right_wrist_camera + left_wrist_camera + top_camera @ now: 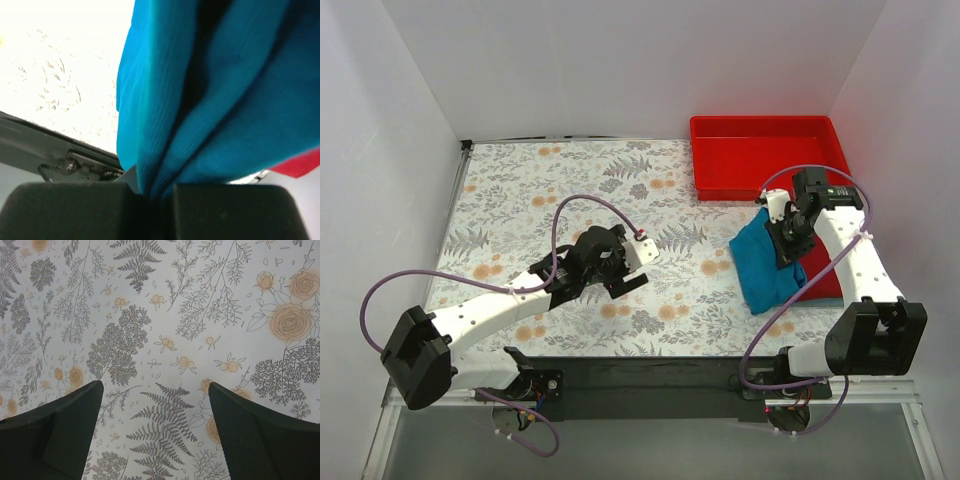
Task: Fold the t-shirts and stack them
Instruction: Neatly place the folded tshirt to the corner
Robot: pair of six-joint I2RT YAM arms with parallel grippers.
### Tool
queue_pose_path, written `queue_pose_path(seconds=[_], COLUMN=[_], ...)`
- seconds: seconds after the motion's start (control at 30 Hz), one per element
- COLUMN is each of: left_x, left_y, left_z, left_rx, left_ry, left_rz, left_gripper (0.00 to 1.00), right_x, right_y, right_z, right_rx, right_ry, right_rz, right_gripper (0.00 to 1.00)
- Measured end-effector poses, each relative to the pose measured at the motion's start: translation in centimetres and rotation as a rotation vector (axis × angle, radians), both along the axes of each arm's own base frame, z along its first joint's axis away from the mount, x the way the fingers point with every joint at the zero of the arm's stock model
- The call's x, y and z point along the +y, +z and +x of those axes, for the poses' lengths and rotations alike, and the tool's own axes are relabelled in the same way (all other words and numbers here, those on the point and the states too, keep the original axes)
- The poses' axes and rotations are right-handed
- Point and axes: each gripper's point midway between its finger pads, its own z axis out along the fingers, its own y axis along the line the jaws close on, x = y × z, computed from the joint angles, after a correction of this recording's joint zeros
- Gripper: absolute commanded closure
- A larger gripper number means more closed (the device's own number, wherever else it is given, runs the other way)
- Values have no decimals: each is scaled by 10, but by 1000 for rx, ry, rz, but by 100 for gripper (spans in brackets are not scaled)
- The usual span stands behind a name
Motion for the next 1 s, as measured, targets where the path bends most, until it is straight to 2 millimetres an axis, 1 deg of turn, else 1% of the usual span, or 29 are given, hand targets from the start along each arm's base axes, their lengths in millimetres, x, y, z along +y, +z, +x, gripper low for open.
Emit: queue_pose_path(seconds=[0.1,0.23,0.5,0.63,0.77,1.0], left_x=[2,7,11,12,13,13], left_y=[-5,-10,0,-2,-4,-4], left_z=[-1,-3,-2,-3,-4,-3], left_rx=[2,0,-31,-30,-30,-32], left_ry=[-3,0,4,1,-2,-5], left_rz=[12,30,20,28,33,36], left_gripper=[14,14,13,13,13,13], right_x=[-5,-8,-8,-10,-7,-9], right_y=[6,22,45,56,60,60], right_z=[-3,0,2,4,2,2], right_rx=[6,-21,-52,-89,-96,-93], right_ry=[-5,-2,5,-7,-6,-4], right_rz=[-1,-2,16,25,40,37], right_gripper=[99,99,99,99,99,99])
